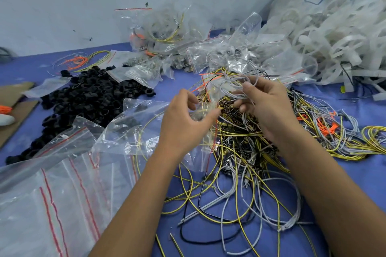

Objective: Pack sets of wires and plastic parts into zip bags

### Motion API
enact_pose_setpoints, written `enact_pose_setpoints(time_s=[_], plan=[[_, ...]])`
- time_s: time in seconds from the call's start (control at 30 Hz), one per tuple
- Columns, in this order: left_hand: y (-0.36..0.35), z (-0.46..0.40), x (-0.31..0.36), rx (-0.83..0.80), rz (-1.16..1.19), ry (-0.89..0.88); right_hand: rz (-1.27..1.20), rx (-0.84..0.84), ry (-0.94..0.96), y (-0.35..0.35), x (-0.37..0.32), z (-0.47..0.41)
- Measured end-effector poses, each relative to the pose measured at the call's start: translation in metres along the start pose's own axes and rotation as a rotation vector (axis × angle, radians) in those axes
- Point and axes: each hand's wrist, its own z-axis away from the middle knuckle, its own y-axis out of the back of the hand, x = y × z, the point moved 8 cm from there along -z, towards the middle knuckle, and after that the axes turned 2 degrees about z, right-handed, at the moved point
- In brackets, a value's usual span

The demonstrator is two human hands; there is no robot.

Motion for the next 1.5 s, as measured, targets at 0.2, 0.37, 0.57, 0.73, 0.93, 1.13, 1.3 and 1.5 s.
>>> enact_pose_setpoints(time_s=[0.2, 0.37, 0.57, 0.73, 0.93, 1.13, 1.3, 1.5], plan=[[-0.001, 0.003, -0.005, -0.024, -0.010, -0.021, 0.048, 0.047, -0.024, 0.007, 0.000, 0.002], [0.013, -0.001, -0.027, 0.168, 0.160, 0.164, -0.056, -0.057, -0.016, -0.002, -0.006, 0.004], [0.018, 0.000, -0.028, 0.272, 0.251, 0.154, -0.019, -0.177, 0.025, -0.018, -0.007, 0.009], [0.018, 0.003, -0.015, 0.265, 0.190, 0.061, 0.316, -0.029, 0.095, -0.002, -0.007, 0.006], [0.021, 0.004, -0.016, 0.269, 0.175, 0.076, 0.867, 0.351, 0.400, 0.025, -0.037, 0.013], [0.032, 0.006, -0.017, 0.377, 0.170, 0.085, 0.196, 0.562, 0.380, 0.065, -0.044, 0.013], [0.035, 0.005, -0.015, 0.404, 0.168, 0.073, -0.102, 0.578, 0.338, 0.072, -0.041, 0.013], [0.035, 0.005, -0.016, 0.397, 0.170, 0.069, -0.091, 0.320, 0.262, 0.047, -0.036, 0.005]])
